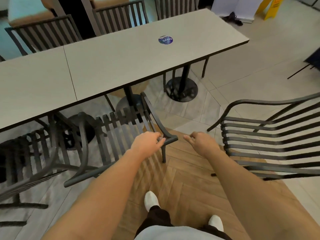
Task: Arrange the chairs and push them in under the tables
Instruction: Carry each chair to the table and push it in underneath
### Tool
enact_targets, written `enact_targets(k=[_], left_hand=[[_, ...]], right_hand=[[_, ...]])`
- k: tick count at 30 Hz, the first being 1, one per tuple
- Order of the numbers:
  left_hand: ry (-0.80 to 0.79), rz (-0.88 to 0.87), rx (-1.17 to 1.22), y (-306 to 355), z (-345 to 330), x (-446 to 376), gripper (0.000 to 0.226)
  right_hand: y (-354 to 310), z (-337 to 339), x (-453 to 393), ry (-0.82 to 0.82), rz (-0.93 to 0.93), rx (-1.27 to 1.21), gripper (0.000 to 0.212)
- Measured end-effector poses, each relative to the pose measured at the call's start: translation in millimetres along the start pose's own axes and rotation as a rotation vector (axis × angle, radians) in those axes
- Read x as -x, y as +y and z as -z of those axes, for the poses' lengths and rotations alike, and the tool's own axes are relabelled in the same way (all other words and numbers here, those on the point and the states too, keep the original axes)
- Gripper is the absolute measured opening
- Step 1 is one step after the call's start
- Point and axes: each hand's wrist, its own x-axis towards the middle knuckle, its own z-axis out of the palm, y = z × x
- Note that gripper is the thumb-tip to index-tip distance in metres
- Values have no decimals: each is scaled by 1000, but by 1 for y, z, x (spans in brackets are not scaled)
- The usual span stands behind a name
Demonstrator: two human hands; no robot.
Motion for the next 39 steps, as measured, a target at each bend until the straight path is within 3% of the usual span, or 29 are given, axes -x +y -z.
enact_targets(k=[7,14,23,31,39], left_hand=[[-13,-79,-27,126,-32,-9,48],[-6,-132,-19,298,-97,-9,44],[-29,-269,-14,490,-155,-42,39],[-57,-371,-63,629,-170,-110,45],[-54,-383,-43,746,-188,-218,44]], right_hand=[[123,35,56,46,-78,-9,58],[294,61,124,50,-186,-15,41],[485,121,195,127,-300,-44,54],[597,177,196,194,-390,-116,48],[706,242,137,177,-381,-89,48]])
